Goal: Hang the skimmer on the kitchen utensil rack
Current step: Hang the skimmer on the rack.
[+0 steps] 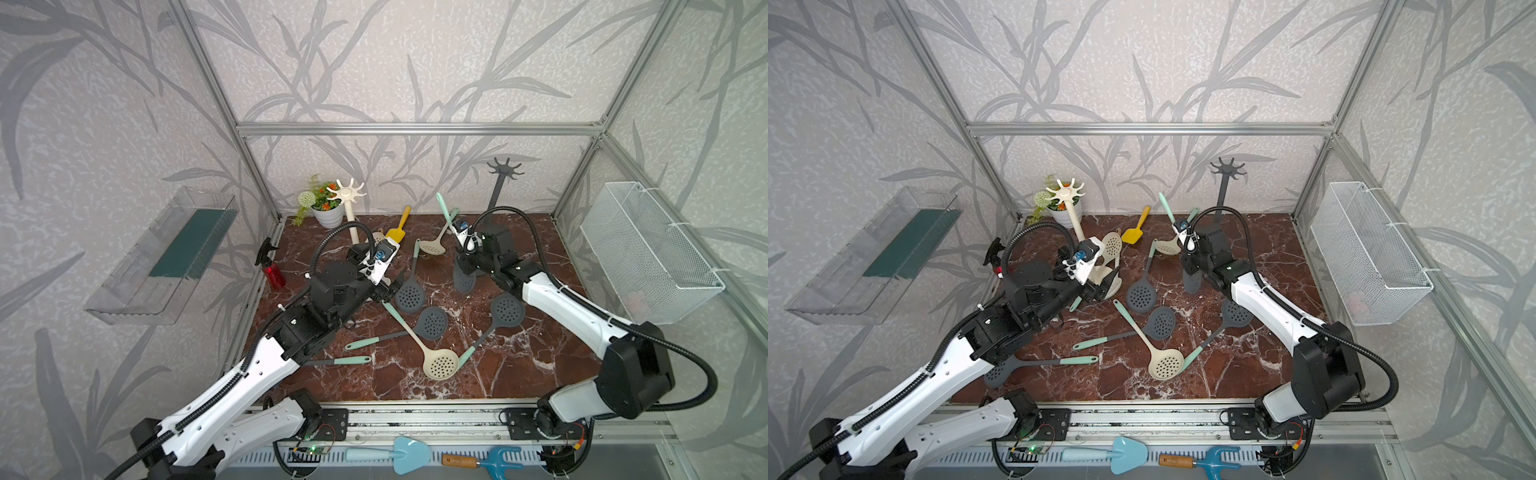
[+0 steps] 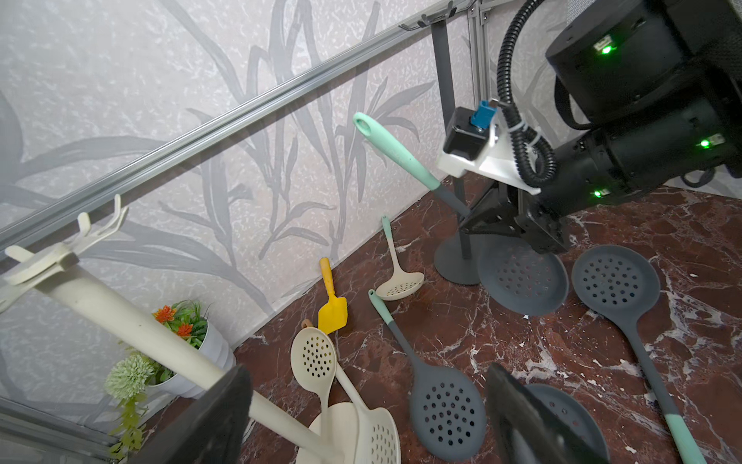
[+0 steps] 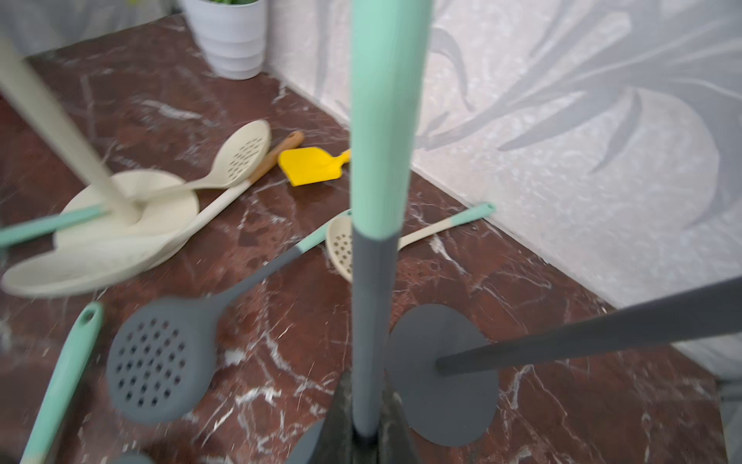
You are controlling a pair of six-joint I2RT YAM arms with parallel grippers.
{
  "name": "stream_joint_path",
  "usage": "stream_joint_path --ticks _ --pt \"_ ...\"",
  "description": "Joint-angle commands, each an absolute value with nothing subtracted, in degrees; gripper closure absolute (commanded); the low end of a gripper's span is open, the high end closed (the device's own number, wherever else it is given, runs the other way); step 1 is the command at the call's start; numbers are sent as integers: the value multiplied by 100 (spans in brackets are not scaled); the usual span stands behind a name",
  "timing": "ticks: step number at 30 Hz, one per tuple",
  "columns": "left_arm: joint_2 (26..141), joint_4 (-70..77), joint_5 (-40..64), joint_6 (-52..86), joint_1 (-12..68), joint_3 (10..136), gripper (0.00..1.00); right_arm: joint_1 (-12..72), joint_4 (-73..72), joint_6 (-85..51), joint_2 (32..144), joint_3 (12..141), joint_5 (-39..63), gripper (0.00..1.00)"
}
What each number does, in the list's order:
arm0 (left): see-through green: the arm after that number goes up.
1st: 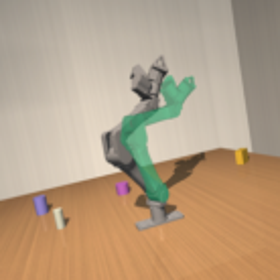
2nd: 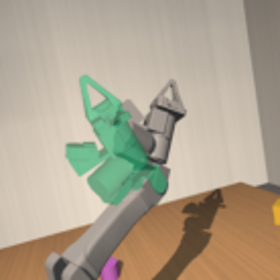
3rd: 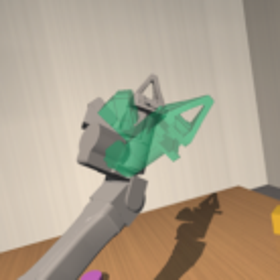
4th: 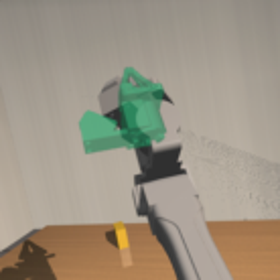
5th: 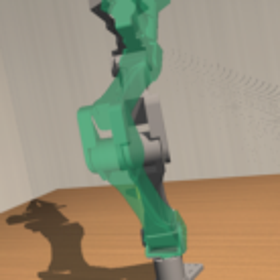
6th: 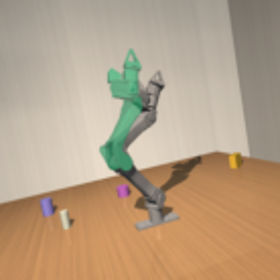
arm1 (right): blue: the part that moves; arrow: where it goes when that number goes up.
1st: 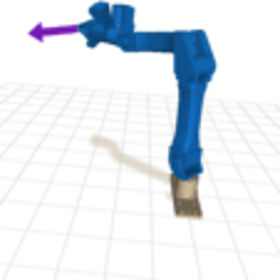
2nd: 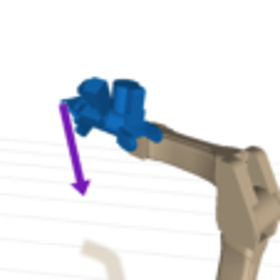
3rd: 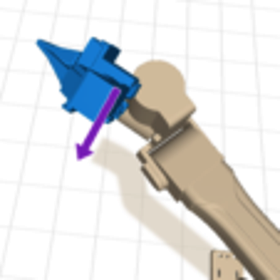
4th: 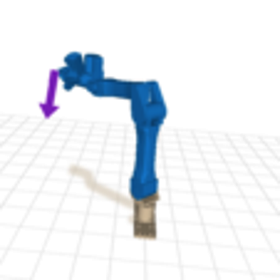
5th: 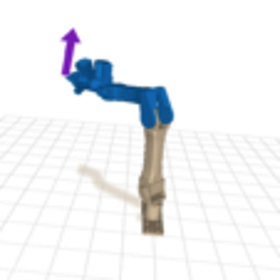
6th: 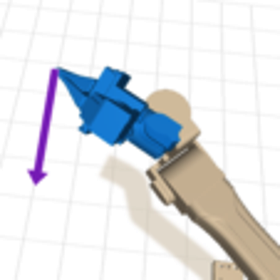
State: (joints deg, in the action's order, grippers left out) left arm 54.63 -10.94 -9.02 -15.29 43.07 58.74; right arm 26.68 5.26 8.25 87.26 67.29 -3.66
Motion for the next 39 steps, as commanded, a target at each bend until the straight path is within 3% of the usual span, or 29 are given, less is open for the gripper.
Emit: stream_joint_path --ticks 1,5,12,18,39 --pt "5563 -945 -958 -1386 4311 5832 11 2763 439 -891 9024 7183 -1652 100" --pt "5594 -808 -940 -1459 4306 5714 11 2951 450 -2093 9400 7499 -2736 100" --pt "5747 -753 -900 -1433 4306 5669 11 3402 615 -3070 10111 8193 -4469 100" --pt "5844 -702 -795 -1359 4311 5626 11 3419 606 -3568 10393 8573 -4863 100" --pt "5856 -627 -775 -1327 4311 5568 11 3422 488 -3111 10815 9456 -4930 100"
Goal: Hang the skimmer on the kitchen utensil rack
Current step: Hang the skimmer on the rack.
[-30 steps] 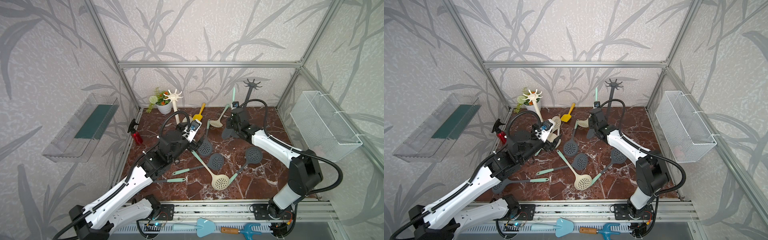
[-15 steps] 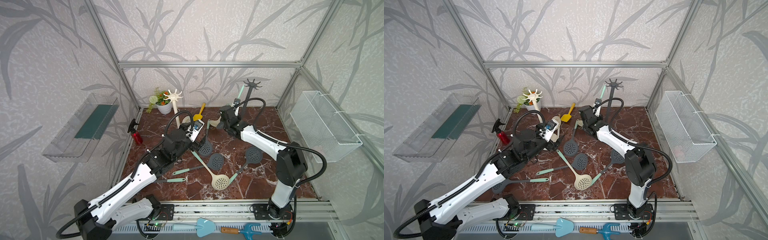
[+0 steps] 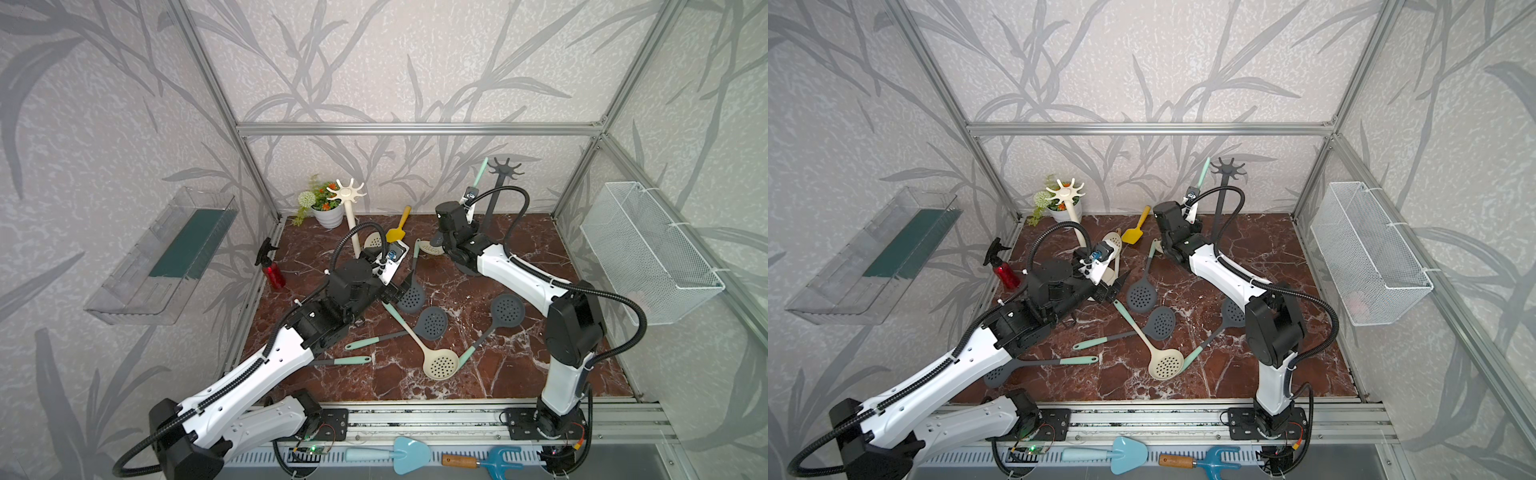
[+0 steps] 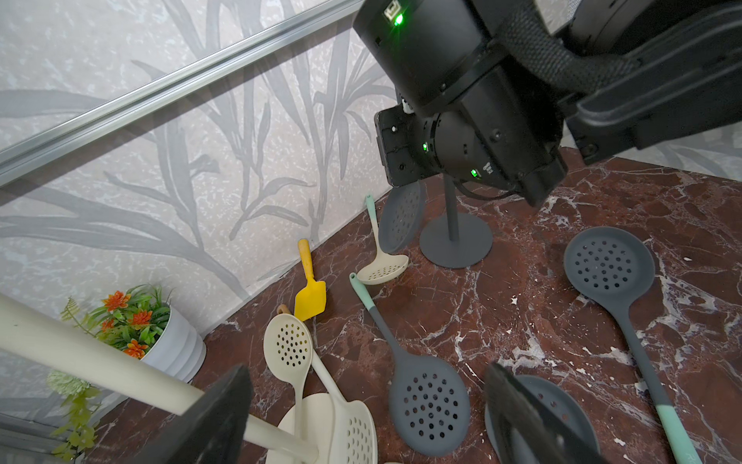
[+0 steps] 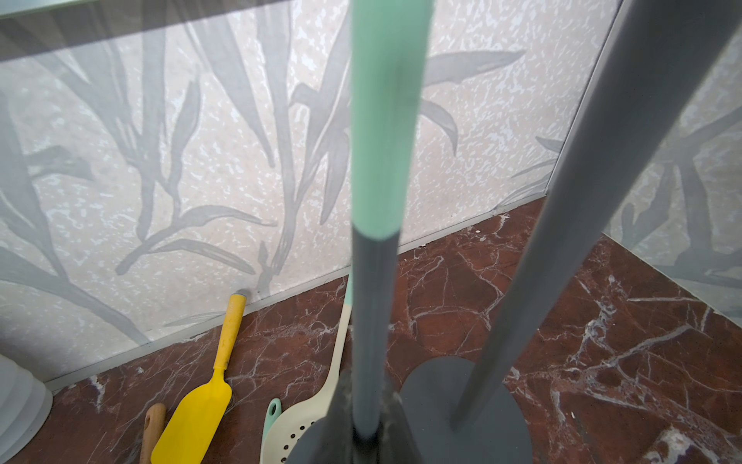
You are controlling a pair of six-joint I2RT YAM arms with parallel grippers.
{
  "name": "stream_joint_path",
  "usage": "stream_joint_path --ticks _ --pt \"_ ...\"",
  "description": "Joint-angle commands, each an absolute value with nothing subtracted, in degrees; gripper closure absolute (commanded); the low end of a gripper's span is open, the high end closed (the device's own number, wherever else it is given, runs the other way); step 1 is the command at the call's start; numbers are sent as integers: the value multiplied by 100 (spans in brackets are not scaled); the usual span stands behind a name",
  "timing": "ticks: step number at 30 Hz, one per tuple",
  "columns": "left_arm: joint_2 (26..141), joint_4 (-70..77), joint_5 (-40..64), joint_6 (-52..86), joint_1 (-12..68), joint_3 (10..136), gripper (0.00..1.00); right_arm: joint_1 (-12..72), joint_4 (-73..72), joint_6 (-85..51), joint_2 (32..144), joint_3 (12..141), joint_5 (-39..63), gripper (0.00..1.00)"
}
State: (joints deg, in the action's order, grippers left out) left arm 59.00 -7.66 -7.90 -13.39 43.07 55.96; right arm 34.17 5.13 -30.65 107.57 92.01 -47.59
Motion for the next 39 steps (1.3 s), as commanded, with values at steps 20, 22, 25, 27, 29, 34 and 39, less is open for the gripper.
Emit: stream_joint_path --ticks 20,22,25,27,29,34,39 --pt "5949 -674 -721 -1345 4309 5564 11 3138 870 -3617 10890 9408 -4003 100" --pt "5948 -674 -712 -1345 4312 5567 11 3129 879 -3621 10883 9379 -3979 100" --pt "5950 -672 -708 -1353 4309 5564 11 3118 837 -3794 10866 9318 -3966 100" --pt "5942 -672 -708 -1359 4308 5561 11 3118 817 -3807 10862 9295 -3951 100" --pt "5941 -674 -712 -1362 4307 5556 11 3118 817 -3859 10872 9282 -3929 100" --pt "5941 -681 -712 -1371 4315 5555 11 3112 797 -3966 10890 9170 -3859 100" --pt "5935 -689 -693 -1371 4311 5564 11 3096 760 -4125 10871 9010 -3746 100"
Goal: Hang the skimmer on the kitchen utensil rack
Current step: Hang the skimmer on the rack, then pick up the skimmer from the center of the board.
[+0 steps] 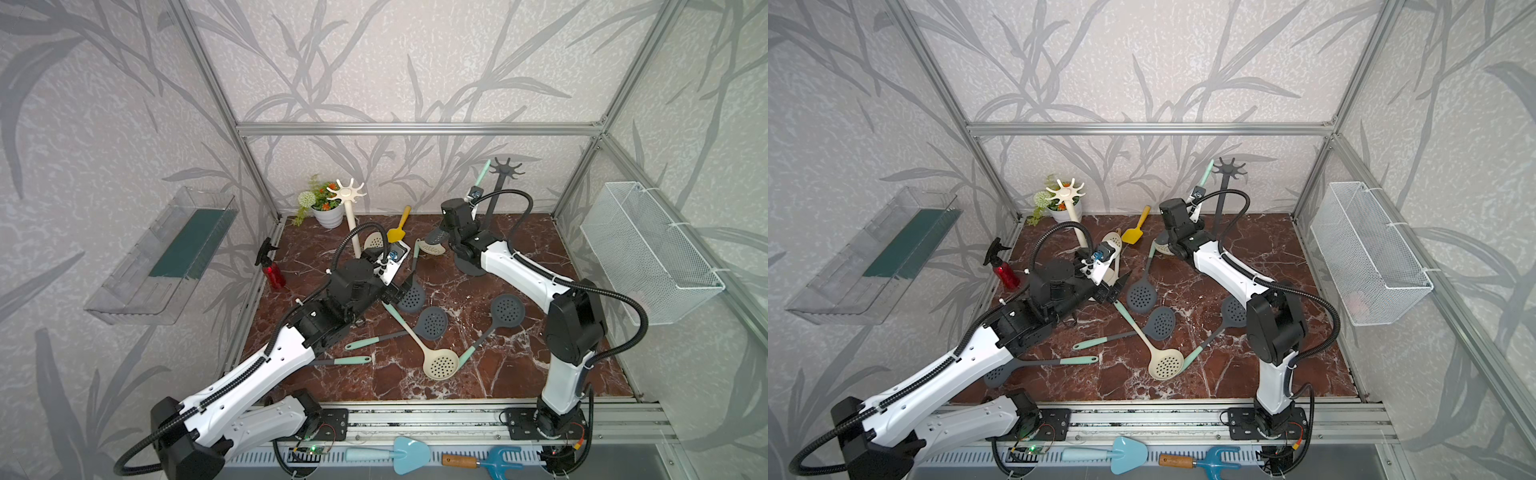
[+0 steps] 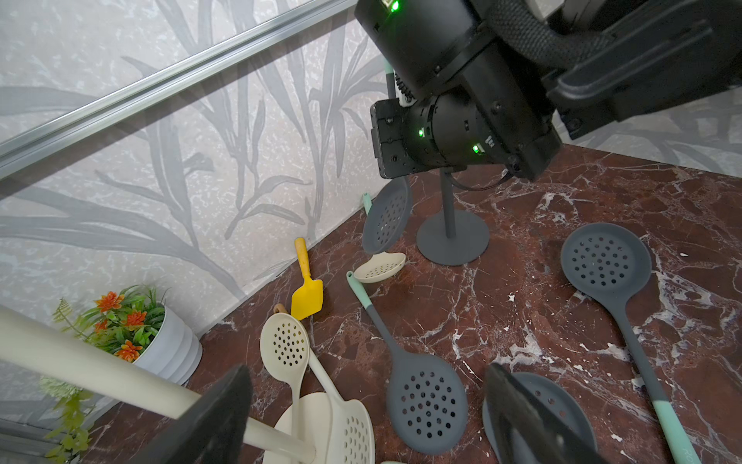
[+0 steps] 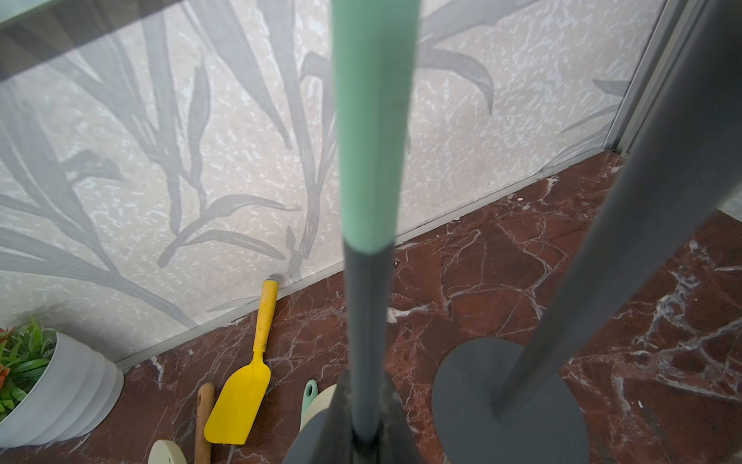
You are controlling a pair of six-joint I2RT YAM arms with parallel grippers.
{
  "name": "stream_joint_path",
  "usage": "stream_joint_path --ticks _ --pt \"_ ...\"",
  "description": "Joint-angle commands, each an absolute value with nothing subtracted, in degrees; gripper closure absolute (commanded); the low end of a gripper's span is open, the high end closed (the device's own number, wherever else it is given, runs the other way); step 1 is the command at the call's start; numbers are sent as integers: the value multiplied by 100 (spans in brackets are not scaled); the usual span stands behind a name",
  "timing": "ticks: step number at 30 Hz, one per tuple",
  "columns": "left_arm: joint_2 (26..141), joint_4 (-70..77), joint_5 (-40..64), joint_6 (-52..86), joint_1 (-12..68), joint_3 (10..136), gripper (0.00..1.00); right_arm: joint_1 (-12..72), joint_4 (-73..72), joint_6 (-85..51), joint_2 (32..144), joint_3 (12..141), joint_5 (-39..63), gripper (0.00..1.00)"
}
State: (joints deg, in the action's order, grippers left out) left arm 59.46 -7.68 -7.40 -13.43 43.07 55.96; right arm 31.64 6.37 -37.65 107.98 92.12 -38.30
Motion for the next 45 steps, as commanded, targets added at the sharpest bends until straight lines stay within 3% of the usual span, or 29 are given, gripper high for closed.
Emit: stream_joint_path --ticks 1,21,22,28,36,39,45 --pt "5933 -688 -694 -1368 4314 5563 11 3087 751 -4160 10863 8988 -3715 100" --pt "5876 -714 -697 -1362 4311 5590 11 2893 517 -4813 10760 8677 -2776 100" --pt "5871 -720 -690 -1354 4315 5588 11 2900 505 -4771 10741 8643 -2775 98" --pt "5888 -725 -699 -1347 4310 5593 11 2898 283 -4067 10378 8335 -2873 67" --pt "5939 -716 -695 -1298 4308 5596 11 2933 413 -2810 9545 7739 -2610 43" --pt "5983 -728 -723 -1291 4307 5590 11 2962 522 -2351 9078 7202 -2368 37" --pt "6090 -799 -755 -1186 4186 5660 10 3220 670 -1353 7854 5818 -1566 34"
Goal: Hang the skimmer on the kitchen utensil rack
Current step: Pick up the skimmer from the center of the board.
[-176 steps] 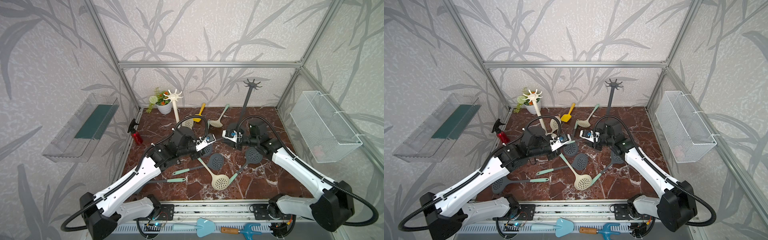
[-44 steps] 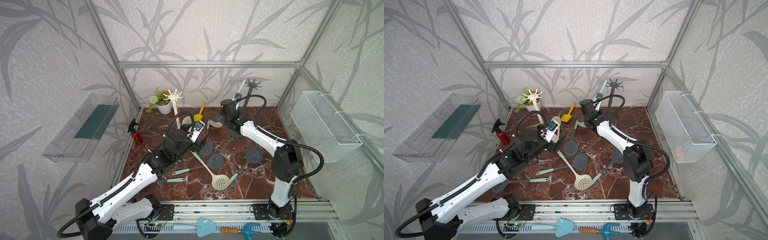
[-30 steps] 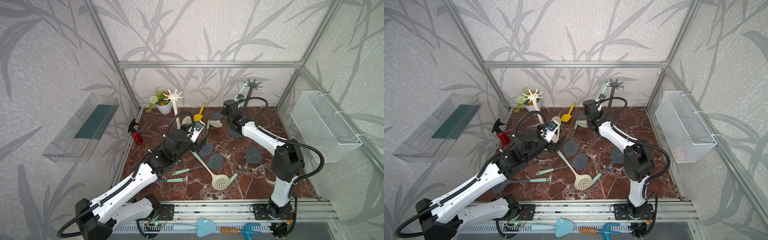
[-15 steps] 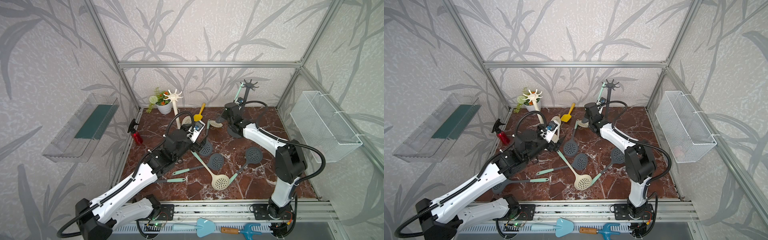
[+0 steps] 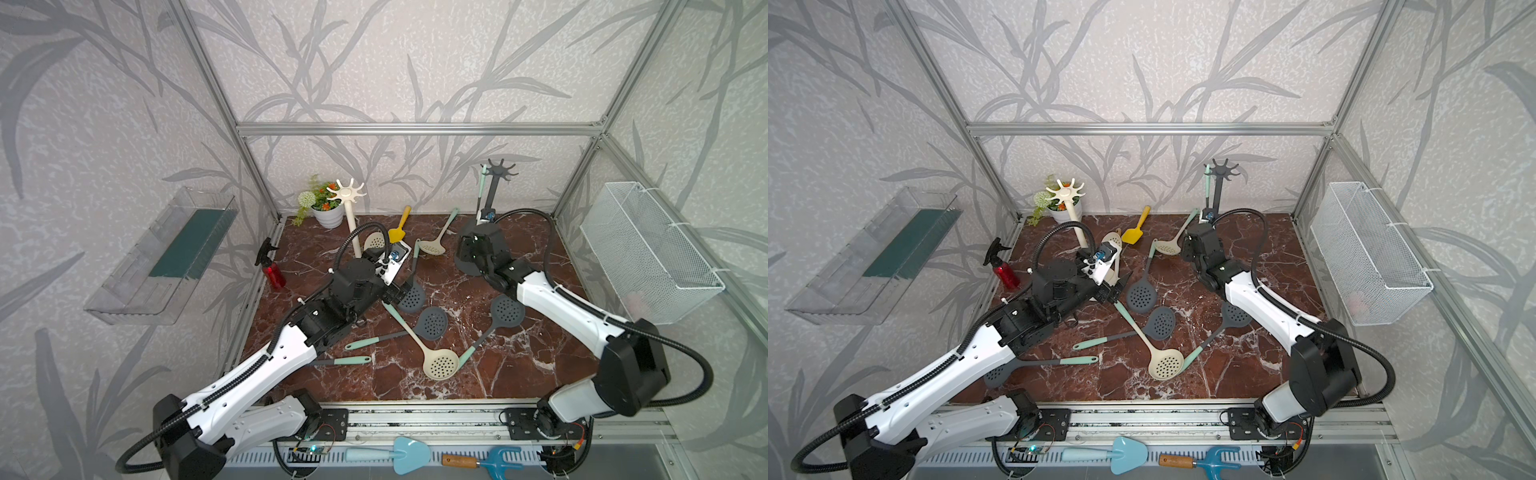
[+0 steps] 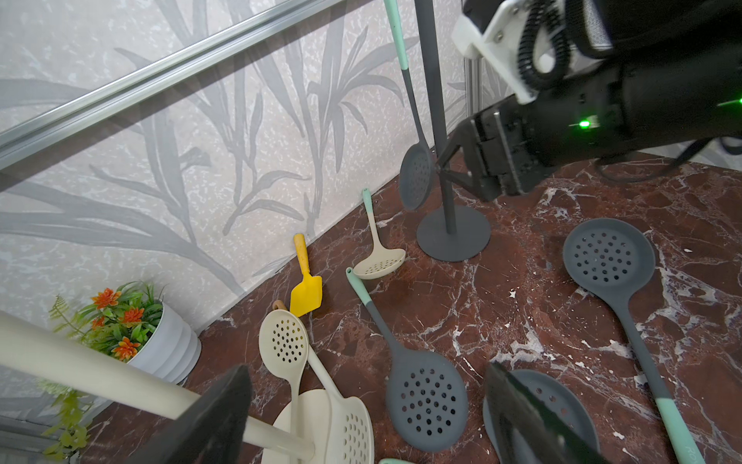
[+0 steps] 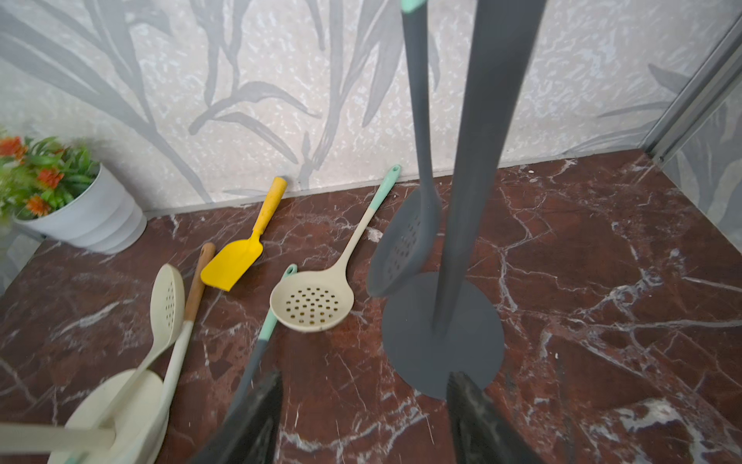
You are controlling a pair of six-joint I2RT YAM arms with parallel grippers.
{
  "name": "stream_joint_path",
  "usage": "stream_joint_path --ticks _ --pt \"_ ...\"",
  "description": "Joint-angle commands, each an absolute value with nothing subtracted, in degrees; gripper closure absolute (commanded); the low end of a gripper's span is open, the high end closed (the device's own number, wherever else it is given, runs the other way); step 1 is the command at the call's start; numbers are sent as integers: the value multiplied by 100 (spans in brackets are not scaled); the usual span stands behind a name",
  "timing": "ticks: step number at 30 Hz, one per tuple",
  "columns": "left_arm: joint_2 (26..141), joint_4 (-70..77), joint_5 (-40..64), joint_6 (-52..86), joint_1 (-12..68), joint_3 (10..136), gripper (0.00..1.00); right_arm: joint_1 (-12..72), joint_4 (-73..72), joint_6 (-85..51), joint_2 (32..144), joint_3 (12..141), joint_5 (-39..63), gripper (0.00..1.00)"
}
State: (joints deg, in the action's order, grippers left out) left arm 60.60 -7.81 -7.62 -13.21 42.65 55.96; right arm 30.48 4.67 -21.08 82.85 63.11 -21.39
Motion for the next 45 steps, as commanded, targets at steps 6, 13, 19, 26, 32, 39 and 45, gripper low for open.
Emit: stream_joint_path --ticks 6,13,19,26,32,39,45 --pt "6147 -988 -449 -807 3833 5867 10 3671 1079 -933 7261 5042 -101 35" --pt "6239 -1222 603 -444 3439 6047 10 4648 1113 -663 7523 4824 413 37" --pt "6537 -1176 2170 101 2942 6232 10 4756 870 -725 7972 4977 864 38" --pt "6725 -1335 2613 427 2569 6501 13 4851 1268 -458 8538 5560 922 39" --pt "6727 -1244 2606 510 2354 6466 12 4846 1449 -210 9088 5938 1264 42" --pt "6794 -1194 2708 616 2180 6487 13 4840 2217 -42 10075 6715 1442 47" --pt "6841 -1152 2697 615 2162 6469 13 4845 2331 -114 10684 7059 1556 52"
